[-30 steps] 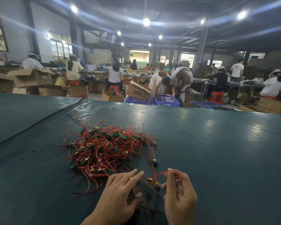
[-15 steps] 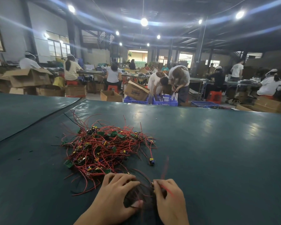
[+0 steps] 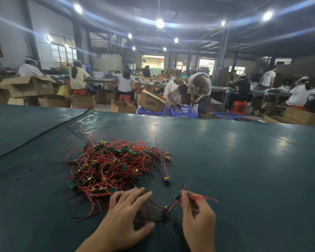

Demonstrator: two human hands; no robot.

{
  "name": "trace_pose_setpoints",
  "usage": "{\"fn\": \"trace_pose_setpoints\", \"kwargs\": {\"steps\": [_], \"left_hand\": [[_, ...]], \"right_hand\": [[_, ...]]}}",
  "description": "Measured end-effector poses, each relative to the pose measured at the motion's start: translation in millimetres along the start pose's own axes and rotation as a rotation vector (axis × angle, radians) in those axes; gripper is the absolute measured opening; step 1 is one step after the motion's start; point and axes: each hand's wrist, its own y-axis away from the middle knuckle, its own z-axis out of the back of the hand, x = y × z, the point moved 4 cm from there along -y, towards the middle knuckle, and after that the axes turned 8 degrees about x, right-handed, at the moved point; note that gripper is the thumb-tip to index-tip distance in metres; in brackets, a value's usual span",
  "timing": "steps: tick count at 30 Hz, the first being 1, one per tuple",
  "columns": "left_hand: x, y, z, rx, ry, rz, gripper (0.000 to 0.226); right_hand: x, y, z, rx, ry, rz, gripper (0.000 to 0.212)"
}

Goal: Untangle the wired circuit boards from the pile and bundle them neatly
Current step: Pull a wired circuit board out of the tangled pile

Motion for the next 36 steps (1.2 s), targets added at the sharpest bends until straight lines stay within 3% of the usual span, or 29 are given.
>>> {"fn": "trace_pose_setpoints", "kwargs": {"steps": [3, 5, 7, 11, 14, 18, 23, 26, 29, 32, 36], "left_hand": [[-7, 2, -2, 0.065, 0.365, -0.185, 0.073], [-16, 1, -4, 0.125, 0.651, -0.183, 0.079], [-22, 0, -3, 0.029, 0.772, -0.113, 0.079], [-20, 0, -3, -0.256, 0.724, 0.025, 0.047], [-16, 1, -7, -0.274, 0.923, 0.163, 0.023], [-8, -1, 0, -0.358, 1.134, 0.262, 0.015], [-2, -4, -3, -0.440, 1.505, 0.344, 0.021], [-6, -6, -8, -0.365, 1.557, 0.322, 0.032], [-12, -7, -10, -0.321, 1.518, 0.305, 0.033], [-14, -5, -4, -0.332, 1.490, 0.292, 0.035], [-16, -2, -10, -0.292, 1.526, 0.334, 0.041]], "right_hand": [[18, 4, -5, 0.037, 0.031, 0.154, 0.026], [29, 8, -11, 0.082, 0.090, 0.275, 0.017], [36, 13, -15, 0.119, 0.177, 0.363, 0.009], [46, 22, -24, 0.180, 0.318, 0.477, 0.007], [52, 27, -30, 0.238, 0.319, 0.511, 0.020], [51, 27, -29, 0.256, 0.218, 0.359, 0.011], [25, 28, -38, 0.364, -0.014, -0.222, 0.019], [23, 24, -38, 0.335, -0.250, -0.400, 0.020], [26, 20, -36, 0.352, -0.465, -0.447, 0.019], [32, 24, -41, 0.385, -0.497, -0.412, 0.021], [30, 26, -50, 0.306, -0.459, -0.388, 0.027]]}}
